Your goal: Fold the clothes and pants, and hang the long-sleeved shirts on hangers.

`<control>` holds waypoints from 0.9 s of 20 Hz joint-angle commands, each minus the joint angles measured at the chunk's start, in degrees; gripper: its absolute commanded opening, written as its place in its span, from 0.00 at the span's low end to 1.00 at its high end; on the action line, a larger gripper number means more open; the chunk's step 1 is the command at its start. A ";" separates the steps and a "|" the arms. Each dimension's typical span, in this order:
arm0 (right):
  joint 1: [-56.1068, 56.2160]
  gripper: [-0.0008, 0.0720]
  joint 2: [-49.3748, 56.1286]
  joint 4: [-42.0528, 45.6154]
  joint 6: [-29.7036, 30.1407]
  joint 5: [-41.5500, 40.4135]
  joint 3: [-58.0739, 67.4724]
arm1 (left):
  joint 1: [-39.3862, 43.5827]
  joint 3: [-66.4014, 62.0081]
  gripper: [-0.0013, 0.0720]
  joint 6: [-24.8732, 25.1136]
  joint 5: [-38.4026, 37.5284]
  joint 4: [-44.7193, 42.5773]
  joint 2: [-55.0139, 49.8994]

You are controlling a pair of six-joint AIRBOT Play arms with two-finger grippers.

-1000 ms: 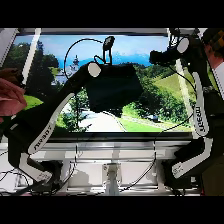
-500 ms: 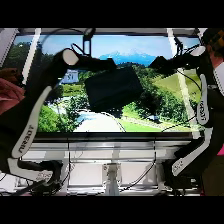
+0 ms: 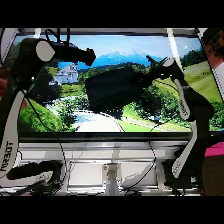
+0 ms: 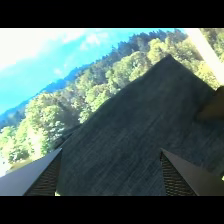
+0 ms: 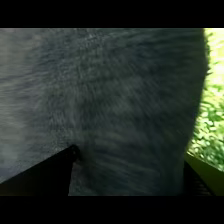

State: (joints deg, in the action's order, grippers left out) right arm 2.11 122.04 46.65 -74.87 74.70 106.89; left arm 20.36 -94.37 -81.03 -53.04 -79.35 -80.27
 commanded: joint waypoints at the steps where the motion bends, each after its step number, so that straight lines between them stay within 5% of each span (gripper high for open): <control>1: 3.91 0.94 2.64 3.37 -4.31 -0.24 0.07 | -0.11 0.09 0.97 0.02 -0.22 -1.66 0.70; 4: 5.75 0.89 3.54 -3.78 -3.28 0.83 0.07 | -0.11 0.09 0.97 0.02 -0.22 -1.66 0.70; 5: 6.29 0.79 3.69 -5.97 -1.31 1.14 0.07 | -0.13 0.09 0.97 0.02 -0.22 -1.68 0.70; 9: 7.58 0.06 3.56 -15.37 5.92 0.02 0.09 | -0.13 0.09 0.97 0.02 -0.20 -1.68 0.70; 14: 4.83 0.06 -1.36 -14.73 6.80 0.37 2.10 | -0.13 0.09 0.97 0.02 -0.17 -1.66 0.70; 18: -2.36 0.06 -12.46 -0.13 4.02 -4.94 2.10 | -0.13 0.09 0.97 0.02 -0.17 -1.66 0.70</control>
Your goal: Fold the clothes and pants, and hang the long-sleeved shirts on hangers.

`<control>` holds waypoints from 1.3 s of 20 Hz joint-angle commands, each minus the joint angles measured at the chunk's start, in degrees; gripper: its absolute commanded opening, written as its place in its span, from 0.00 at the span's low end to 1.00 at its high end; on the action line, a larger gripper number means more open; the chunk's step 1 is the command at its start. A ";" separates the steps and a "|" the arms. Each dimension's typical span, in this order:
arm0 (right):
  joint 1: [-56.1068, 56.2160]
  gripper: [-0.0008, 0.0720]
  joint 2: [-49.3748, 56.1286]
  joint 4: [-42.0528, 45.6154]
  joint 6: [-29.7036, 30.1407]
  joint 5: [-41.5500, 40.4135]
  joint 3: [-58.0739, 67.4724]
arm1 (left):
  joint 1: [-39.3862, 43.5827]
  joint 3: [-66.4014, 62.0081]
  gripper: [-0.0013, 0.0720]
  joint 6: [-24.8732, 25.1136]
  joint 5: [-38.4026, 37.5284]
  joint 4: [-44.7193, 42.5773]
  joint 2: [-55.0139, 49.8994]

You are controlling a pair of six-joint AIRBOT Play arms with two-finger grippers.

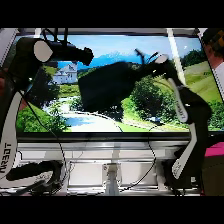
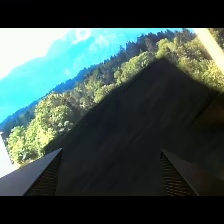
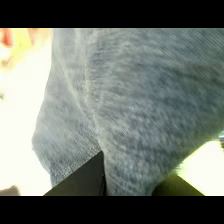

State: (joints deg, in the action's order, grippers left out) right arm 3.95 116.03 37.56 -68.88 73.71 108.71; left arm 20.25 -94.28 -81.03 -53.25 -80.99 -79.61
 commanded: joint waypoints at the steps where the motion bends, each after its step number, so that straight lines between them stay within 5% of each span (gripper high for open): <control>1: -6.67 0.06 -9.01 13.46 -4.02 -5.68 0.28 | 0.00 0.00 0.97 0.02 0.04 -0.02 0.04; 10: -38.47 0.06 -23.91 41.55 -19.41 -5.62 0.31 | -0.02 0.00 0.97 0.02 0.04 -0.02 0.04; 15: -49.51 0.06 -25.16 59.14 -30.95 14.67 -0.28 | 0.00 0.00 0.97 0.02 0.04 -0.02 0.04; 17: -49.57 0.06 -25.29 68.76 -30.86 19.58 -0.28 | -0.02 0.00 0.97 0.02 0.04 -0.02 0.04; 25: -49.51 0.07 -25.59 64.30 -26.91 26.51 -0.26 | 0.00 0.00 0.97 0.02 0.04 -0.02 0.04; 26: -49.51 0.17 -25.59 62.77 -25.62 27.47 -0.26 | -0.02 0.00 0.97 0.02 0.04 -0.02 0.04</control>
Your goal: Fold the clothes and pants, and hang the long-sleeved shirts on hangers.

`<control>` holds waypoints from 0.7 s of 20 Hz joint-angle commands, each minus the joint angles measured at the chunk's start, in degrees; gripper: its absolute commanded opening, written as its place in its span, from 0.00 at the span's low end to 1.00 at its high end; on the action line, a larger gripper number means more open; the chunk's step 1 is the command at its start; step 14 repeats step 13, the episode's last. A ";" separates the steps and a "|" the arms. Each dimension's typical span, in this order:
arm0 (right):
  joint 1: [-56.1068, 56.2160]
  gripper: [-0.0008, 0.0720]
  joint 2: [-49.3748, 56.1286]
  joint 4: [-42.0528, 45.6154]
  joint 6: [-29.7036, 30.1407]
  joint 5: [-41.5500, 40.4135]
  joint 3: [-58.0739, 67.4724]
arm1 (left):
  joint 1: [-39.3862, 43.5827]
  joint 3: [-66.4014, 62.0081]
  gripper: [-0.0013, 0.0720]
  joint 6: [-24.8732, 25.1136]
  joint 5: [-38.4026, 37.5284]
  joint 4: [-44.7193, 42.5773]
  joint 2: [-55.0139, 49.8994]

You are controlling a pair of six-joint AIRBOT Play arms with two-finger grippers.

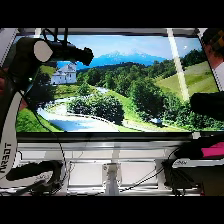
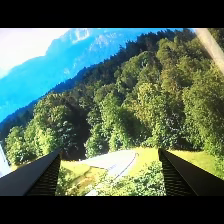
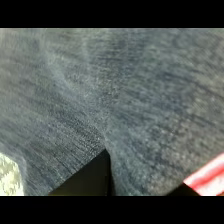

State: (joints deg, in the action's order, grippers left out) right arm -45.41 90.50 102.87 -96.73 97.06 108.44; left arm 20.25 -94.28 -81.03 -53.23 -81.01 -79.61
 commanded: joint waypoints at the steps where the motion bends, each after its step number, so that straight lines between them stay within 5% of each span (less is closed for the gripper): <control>1: -0.15 0.43 -0.07 -3.85 3.02 4.63 0.00 | -0.02 0.00 0.97 0.02 0.02 0.00 0.04; 2: -0.15 0.72 -0.07 -5.33 3.32 5.03 0.00 | 0.00 0.00 0.97 0.02 0.02 0.00 0.04; 3: -0.15 0.78 -0.02 -6.51 3.43 5.66 0.00 | 0.00 0.00 0.97 0.02 0.02 0.00 0.04; 14: -0.13 0.78 -0.02 -9.07 3.39 8.39 0.00 | -0.02 0.00 0.97 0.02 0.02 0.00 0.04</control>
